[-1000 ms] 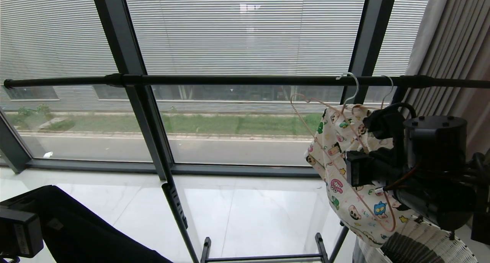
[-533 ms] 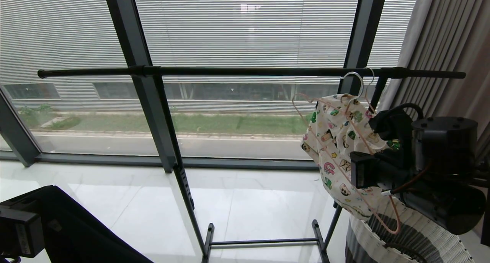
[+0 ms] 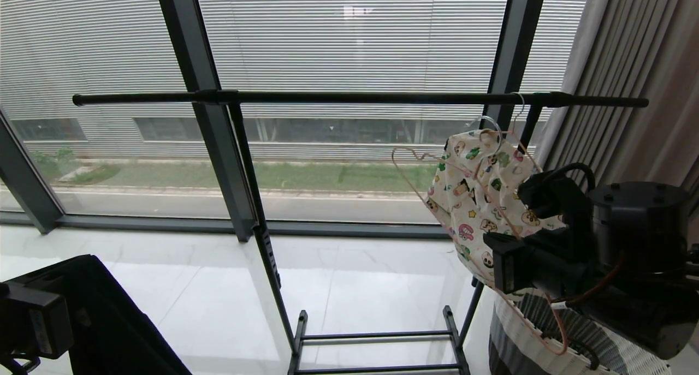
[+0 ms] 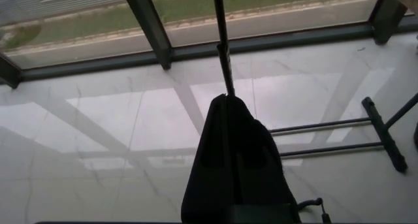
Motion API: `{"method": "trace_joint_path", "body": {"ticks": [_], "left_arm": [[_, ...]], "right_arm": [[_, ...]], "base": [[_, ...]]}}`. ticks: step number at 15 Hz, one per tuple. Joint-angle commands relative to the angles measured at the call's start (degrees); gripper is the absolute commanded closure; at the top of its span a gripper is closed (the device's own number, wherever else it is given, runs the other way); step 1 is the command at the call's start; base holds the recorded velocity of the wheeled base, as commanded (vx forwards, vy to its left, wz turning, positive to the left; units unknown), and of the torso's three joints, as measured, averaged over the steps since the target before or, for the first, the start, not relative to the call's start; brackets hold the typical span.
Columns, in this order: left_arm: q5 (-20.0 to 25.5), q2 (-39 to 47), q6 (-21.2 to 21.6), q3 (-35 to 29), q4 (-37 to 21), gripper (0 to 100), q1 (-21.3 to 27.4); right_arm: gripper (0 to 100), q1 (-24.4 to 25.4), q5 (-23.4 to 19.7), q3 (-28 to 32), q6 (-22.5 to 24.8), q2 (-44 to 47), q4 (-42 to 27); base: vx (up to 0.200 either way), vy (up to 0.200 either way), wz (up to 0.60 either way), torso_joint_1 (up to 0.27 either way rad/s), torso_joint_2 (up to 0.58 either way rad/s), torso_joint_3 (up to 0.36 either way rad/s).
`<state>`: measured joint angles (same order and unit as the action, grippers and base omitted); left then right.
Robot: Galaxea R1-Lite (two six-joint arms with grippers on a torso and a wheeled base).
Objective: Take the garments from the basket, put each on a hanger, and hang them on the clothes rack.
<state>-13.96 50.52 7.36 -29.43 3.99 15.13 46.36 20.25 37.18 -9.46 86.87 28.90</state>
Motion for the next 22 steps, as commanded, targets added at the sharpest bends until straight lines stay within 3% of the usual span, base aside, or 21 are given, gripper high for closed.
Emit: {"method": "trace_joint_path", "body": {"ticks": [1, 4, 7, 8, 15, 22], "left_arm": [[-0.4, 6.6, -4.8, -4.7, 1.4, 100, 2.0], [-1.2, 15.1, -10.0, -10.8, 2.2, 100, 2.9], [-8.8, 26.3, -17.6, -17.7, 4.4, 100, 9.7], [-9.9, 28.3, -18.4, -19.2, 4.4, 100, 11.4], [-11.3, 31.7, -18.8, -20.5, 4.6, 100, 16.7], [-17.1, 35.4, -18.7, -20.6, 8.6, 100, 14.7]], "right_arm": [[100, 4.9, -3.9, -3.4, 0.1, -3.2, 0.0], [100, 11.1, -6.7, -5.0, -0.1, -4.2, 0.0], [100, 17.6, -12.6, -4.7, 0.2, -3.5, 0.0], [100, 18.7, -12.7, -4.6, 0.7, -2.9, 0.0], [100, 18.9, -12.7, -4.3, 1.9, -2.4, 0.0], [100, 18.9, -12.7, -6.2, 2.3, -6.0, -0.1]], "base": [[0.000, 0.000, 0.00, 0.000, 0.00, 0.000], [0.000, 0.000, 0.00, 0.000, 0.00, 0.000], [0.000, 0.000, 0.00, 0.000, 0.00, 0.000], [0.000, 0.000, 0.00, 0.000, 0.00, 0.000], [0.000, 0.000, 0.00, 0.000, 0.00, 0.000], [0.000, 0.000, 0.00, 0.000, 0.00, 0.000]]}}
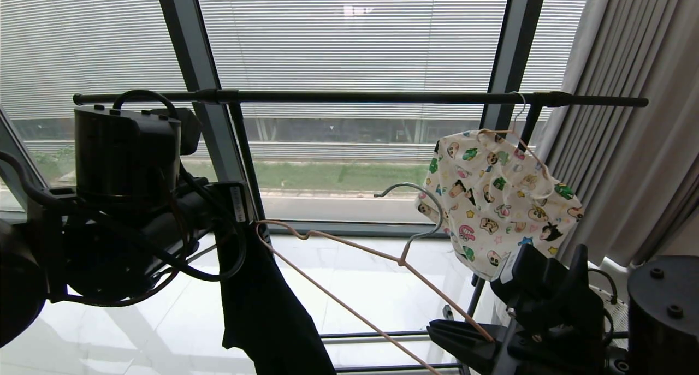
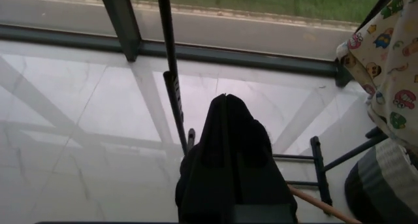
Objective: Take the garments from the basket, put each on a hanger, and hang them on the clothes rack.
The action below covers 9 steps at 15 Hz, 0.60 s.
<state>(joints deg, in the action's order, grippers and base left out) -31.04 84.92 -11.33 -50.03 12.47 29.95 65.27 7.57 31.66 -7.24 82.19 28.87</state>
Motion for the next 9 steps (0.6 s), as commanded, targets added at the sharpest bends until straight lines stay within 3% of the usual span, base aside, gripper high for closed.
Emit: {"method": "trace_joint_path", "body": {"ticks": [1, 9], "left_arm": [[0.0, 1.1, 0.0, -0.1, 0.1, 100, -0.2], [0.0, 0.8, 0.1, 0.0, 0.1, 100, 4.7]], "right_arm": [[100, 0.0, 0.0, -1.1, 0.0, -1.6, 0.0], [100, 0.1, -0.7, -0.5, 0.8, -0.5, 0.0]], "base": [[0.000, 0.000, 0.00, 0.000, 0.00, 0.000], [0.000, 0.000, 0.00, 0.000, 0.00, 0.000]]}}
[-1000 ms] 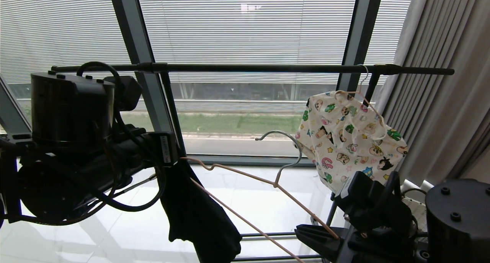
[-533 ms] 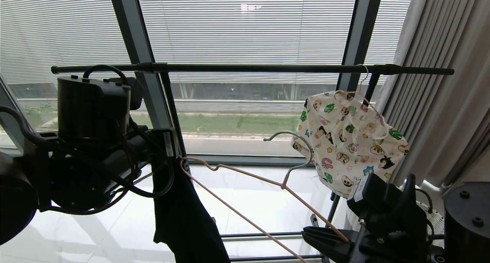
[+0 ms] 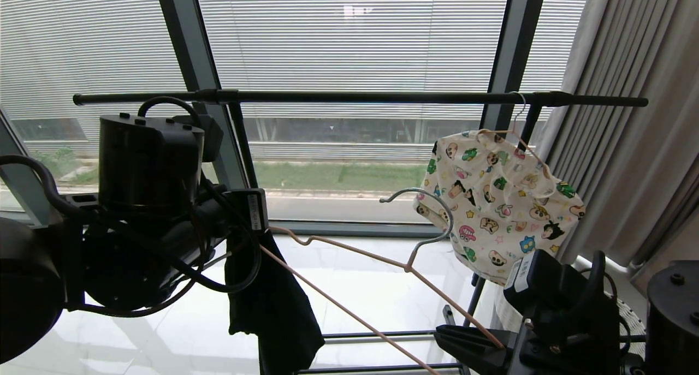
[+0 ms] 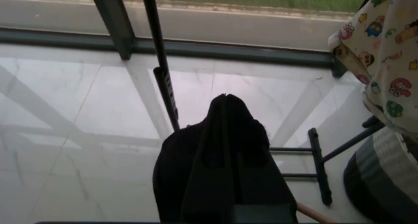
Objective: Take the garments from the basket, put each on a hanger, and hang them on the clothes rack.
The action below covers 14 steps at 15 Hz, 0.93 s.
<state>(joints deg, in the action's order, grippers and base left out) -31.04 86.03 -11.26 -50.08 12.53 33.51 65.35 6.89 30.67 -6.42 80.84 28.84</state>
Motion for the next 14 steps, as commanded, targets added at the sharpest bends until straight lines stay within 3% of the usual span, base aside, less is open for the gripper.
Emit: {"method": "trace_joint_path", "body": {"ticks": [1, 8, 14], "left_arm": [[0.0, -0.3, 0.0, 0.1, 0.0, 100, 1.8], [-0.9, -1.0, 0.0, 0.1, 0.0, 100, 3.8], [-1.1, -3.1, -3.9, -0.5, 0.0, 100, 11.3]], "right_arm": [[100, -0.1, 0.0, 0.7, 0.0, 1.3, 0.1], [100, -1.2, 0.2, 2.1, -0.3, 2.8, 0.2], [100, -1.6, 0.1, 8.3, -0.3, 12.5, 4.0]], "base": [[0.000, 0.000, 0.00, 0.000, 0.00, 0.000], [0.000, 0.000, 0.00, 0.000, 0.00, 0.000], [0.000, 0.000, 0.00, 0.000, 0.00, 0.000]]}}
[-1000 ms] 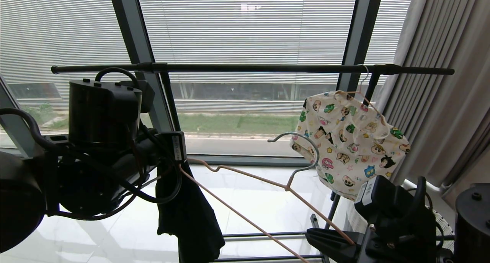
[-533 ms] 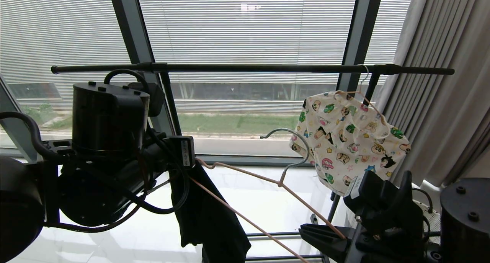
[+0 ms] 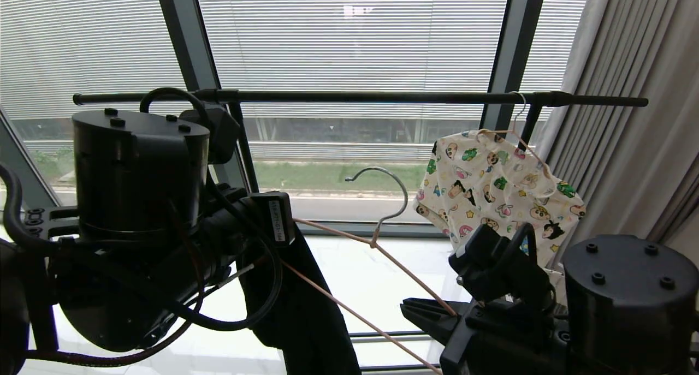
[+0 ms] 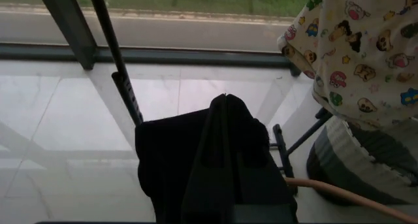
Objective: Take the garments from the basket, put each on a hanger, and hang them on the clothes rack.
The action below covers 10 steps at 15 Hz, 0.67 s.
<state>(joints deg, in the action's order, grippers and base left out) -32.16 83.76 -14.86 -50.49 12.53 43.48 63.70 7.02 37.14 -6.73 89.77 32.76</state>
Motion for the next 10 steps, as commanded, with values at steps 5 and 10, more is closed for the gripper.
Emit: {"method": "trace_joint_path", "body": {"ticks": [5, 10], "left_arm": [[0.0, -1.2, -0.3, -1.1, 0.0, 100, 4.2], [0.2, -1.3, -0.3, -1.4, 0.0, 100, 6.4]], "right_arm": [[100, 0.0, 0.1, 9.0, 0.0, 10.6, 0.1], [100, 0.1, 0.1, 12.4, 0.0, 13.3, 0.1]], "base": [[0.000, 0.000, 0.00, 0.000, 0.00, 0.000], [0.000, 0.000, 0.00, 0.000, 0.00, 0.000]]}}
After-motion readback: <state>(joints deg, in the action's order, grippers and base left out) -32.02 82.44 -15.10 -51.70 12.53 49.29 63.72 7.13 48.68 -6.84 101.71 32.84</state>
